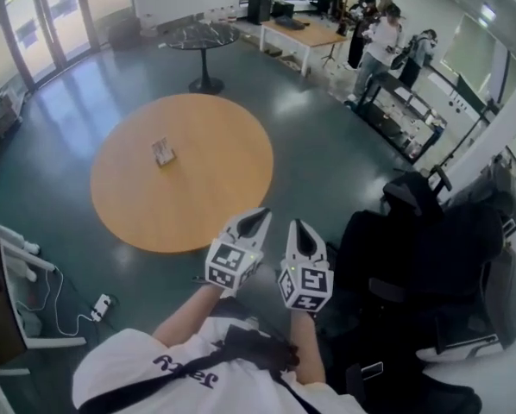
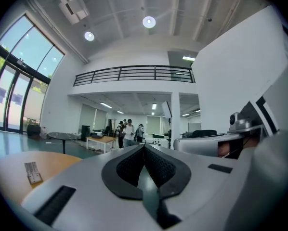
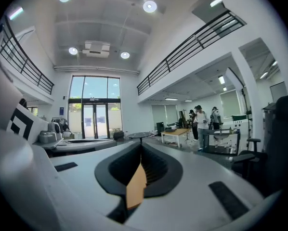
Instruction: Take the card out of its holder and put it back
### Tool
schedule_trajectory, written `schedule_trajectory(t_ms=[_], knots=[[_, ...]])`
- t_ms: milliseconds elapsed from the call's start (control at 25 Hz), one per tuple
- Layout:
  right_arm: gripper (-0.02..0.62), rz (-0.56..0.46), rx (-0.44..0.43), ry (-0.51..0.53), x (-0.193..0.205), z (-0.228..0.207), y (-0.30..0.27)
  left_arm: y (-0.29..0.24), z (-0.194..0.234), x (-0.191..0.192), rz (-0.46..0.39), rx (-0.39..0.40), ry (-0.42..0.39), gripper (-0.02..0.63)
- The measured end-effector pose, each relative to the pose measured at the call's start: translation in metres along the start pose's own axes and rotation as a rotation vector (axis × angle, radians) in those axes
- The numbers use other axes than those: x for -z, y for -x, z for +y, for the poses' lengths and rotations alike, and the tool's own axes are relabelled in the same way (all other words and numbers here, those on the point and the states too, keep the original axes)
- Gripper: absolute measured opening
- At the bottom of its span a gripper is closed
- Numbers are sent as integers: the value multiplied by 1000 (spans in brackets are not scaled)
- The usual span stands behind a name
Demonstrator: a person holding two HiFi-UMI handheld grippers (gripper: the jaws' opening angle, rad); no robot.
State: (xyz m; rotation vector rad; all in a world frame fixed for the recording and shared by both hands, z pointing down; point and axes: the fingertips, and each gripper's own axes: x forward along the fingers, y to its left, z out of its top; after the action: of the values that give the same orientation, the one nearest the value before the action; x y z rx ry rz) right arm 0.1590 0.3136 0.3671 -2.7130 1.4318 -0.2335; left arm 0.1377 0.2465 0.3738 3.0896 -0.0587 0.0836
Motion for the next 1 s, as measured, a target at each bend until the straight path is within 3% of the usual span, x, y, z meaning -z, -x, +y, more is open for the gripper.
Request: schedule_trajectory(t_ms=[280,640,1000], knots=[[20,8,-221,46,-9,57,-99,2,109,-13,-48,-222,22,14],[20,26,-485,111,-21,176,-243,22,271,-34,-126,-471,56,14],[20,52,-683,165,-12,274,-282,89,353,-22,-128,-719,107,14]])
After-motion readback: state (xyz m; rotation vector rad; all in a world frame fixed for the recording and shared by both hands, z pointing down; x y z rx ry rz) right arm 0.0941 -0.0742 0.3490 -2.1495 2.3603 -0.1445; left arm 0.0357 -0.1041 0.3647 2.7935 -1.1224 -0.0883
